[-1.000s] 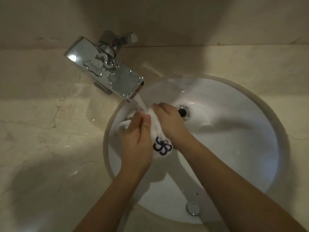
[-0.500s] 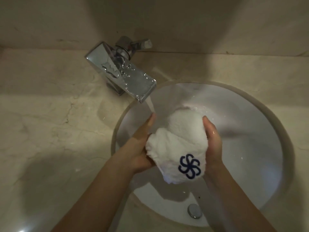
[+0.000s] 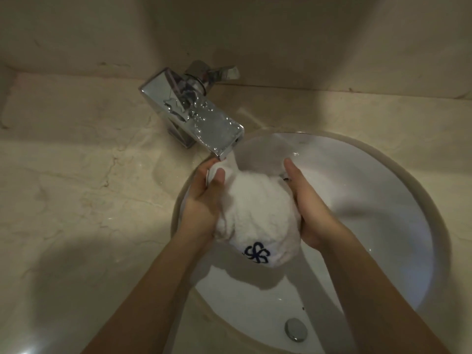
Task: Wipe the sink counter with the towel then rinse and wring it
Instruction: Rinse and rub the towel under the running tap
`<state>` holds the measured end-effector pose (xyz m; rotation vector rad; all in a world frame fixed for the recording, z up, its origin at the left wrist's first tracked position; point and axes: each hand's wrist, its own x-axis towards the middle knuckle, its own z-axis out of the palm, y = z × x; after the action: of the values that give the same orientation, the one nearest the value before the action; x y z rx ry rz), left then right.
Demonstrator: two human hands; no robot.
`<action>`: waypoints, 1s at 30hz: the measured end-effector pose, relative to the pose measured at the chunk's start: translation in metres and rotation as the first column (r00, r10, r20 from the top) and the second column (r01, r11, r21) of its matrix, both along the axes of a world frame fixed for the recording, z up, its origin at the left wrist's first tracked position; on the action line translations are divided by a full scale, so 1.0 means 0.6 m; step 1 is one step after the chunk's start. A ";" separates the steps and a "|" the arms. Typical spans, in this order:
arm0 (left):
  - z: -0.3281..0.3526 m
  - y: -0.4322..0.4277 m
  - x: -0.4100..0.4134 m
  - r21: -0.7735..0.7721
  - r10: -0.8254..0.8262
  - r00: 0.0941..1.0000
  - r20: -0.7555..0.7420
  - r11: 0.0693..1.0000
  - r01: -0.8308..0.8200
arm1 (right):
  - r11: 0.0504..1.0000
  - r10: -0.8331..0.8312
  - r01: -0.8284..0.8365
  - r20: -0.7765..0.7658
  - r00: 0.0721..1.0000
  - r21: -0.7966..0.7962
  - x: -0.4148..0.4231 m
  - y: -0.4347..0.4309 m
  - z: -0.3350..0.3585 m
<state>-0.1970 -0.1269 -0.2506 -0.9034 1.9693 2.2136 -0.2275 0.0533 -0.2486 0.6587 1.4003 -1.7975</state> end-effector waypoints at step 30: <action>0.018 0.035 -0.020 -0.291 -0.079 0.993 0.092 0.951 0.103 | 0.856 0.180 0.106 -0.484 0.856 0.506 0.014 -0.092 0.031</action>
<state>-0.2091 -0.1061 -0.2397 -0.8906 2.2925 1.8350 -0.2193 -0.0019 -0.2302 0.4032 2.3024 -1.6264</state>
